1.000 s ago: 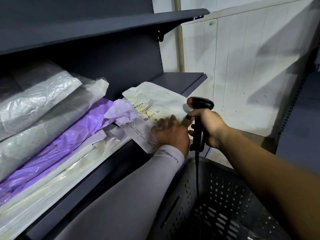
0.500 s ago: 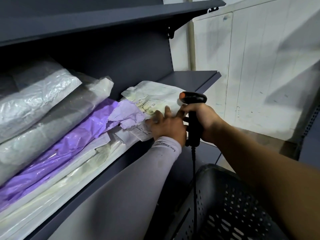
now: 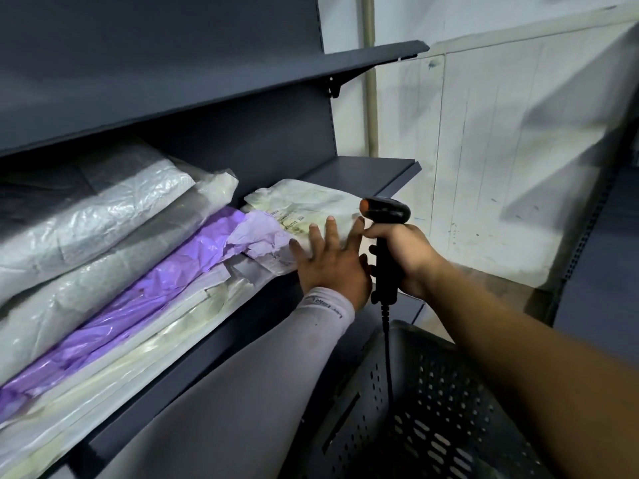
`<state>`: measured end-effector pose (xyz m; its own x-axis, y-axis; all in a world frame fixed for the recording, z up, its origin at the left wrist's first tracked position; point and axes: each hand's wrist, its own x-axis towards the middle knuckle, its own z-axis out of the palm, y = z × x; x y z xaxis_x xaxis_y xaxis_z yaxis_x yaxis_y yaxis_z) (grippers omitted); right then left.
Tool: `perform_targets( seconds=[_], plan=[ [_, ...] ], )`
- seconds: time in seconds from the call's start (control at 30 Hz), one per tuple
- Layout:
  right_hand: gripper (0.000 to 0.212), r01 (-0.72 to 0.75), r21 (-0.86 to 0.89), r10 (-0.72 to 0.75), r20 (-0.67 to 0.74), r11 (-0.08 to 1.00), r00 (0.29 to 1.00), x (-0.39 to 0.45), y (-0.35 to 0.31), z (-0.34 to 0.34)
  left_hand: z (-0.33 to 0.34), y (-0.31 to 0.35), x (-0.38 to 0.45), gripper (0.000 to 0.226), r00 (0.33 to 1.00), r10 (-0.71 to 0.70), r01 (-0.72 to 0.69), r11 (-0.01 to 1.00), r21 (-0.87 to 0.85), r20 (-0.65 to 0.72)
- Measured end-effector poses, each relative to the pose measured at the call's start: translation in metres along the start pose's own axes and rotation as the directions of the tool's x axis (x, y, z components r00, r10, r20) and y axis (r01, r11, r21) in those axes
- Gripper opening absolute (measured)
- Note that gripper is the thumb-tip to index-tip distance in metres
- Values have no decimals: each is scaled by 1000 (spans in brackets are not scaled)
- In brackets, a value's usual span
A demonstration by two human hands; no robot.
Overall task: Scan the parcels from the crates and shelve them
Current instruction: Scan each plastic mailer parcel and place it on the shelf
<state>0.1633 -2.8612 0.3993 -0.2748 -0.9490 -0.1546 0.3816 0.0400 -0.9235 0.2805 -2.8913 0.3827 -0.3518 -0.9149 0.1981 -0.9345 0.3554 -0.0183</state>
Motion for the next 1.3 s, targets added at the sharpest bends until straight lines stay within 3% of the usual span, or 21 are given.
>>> perform_targets(
  seconds=[0.23, 0.4, 0.63, 0.77, 0.93, 1.3],
  plan=[
    [22, -11, 7, 11, -32, 1000, 999, -86, -20, 6, -41, -3, -79, 64, 999, 47, -48, 997, -54, -11],
    [39, -8, -75, 3, -68, 997, 998, -155, -18, 25, -63, -28, -148, 63, 997, 37, -44, 994, -103, -70],
    [37, 29, -238, -46, -68, 971, 997, -255, 0, 74, -92, -78, -239, 63, 1000, 22, -21, 996, -86, 7],
    [16, 61, -412, -103, -80, 909, 991, -308, 16, 98, -100, -100, -280, 63, 999, 48, -46, 994, -99, 13],
    [8, 73, -593, -154, -86, 802, 984, -354, 41, 117, -98, -121, -318, 65, 995, 93, -90, 987, -134, 16],
    [16, 101, -703, -207, -68, 704, 976, -390, 76, 134, -74, -147, -351, 63, 988, 114, -93, 978, -189, 107]
  ],
)
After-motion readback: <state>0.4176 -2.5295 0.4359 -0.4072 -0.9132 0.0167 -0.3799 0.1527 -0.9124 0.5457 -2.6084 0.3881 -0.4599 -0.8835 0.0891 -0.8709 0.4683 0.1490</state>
